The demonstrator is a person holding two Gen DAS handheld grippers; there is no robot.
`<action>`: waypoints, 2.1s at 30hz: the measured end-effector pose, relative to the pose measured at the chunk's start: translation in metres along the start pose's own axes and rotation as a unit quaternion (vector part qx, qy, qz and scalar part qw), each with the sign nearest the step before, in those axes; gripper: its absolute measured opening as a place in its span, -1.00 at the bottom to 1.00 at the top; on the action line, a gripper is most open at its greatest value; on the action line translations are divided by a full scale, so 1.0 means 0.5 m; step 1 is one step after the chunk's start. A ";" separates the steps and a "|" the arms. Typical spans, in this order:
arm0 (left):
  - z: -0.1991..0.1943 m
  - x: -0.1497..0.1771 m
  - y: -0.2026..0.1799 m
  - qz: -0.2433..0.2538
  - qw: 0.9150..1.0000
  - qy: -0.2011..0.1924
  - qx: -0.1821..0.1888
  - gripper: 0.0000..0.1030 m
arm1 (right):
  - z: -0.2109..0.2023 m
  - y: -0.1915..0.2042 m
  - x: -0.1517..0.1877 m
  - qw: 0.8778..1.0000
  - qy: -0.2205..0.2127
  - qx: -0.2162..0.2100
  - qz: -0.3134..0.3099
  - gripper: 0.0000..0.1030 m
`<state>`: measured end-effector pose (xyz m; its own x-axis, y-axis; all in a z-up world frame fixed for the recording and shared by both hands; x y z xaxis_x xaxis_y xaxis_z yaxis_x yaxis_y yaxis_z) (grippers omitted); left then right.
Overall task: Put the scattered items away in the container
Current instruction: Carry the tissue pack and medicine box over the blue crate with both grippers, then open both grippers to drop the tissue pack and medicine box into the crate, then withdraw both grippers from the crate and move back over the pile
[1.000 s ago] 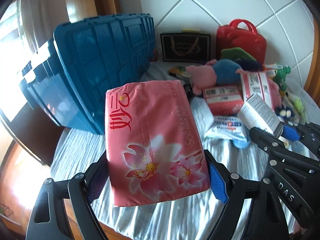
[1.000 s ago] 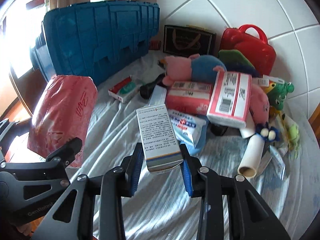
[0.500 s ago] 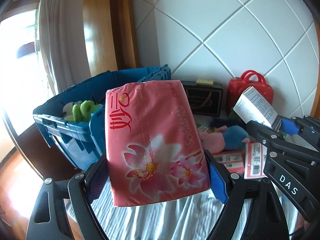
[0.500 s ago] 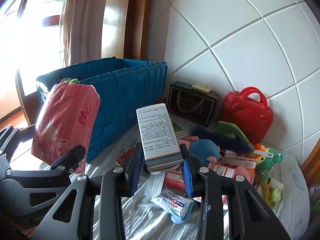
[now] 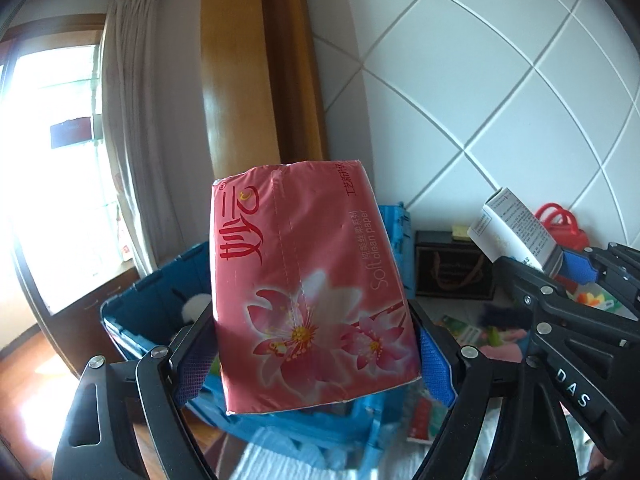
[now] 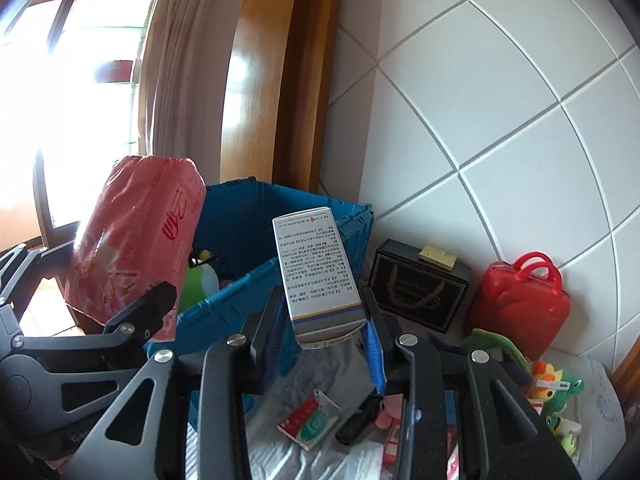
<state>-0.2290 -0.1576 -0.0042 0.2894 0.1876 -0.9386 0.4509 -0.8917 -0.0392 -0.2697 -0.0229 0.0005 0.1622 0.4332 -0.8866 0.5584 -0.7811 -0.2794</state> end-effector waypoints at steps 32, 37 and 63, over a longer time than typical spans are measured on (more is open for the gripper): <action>0.304 -0.049 0.219 -0.017 0.995 0.092 0.017 0.99 | 0.322 0.140 -0.151 0.996 0.068 0.048 0.018 0.94; 0.280 -0.048 0.211 -0.018 0.996 0.089 0.019 0.99 | 0.302 0.137 -0.146 0.996 0.068 0.051 0.023 0.94; 0.042 0.020 -0.107 -0.003 0.990 0.077 0.117 0.99 | -0.016 -0.143 0.094 0.979 0.084 0.152 0.106 0.95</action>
<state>-0.2681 -0.1166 -0.0186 0.4212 0.2386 -0.8750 0.2507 -0.9578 -0.1405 -0.2954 0.0568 -0.0181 0.3943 0.2951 -0.8703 0.2348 -0.9480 -0.2150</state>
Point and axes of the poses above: each gripper's, at about its wrist camera, not at the fingertips, and z roughly the way its jaws point, y to its left, x to its underside, the point moved 5 cm from there along z, roughly the way its jaws point, and after that the axes turned 10 degrees about -z, right-handed, at the moved point
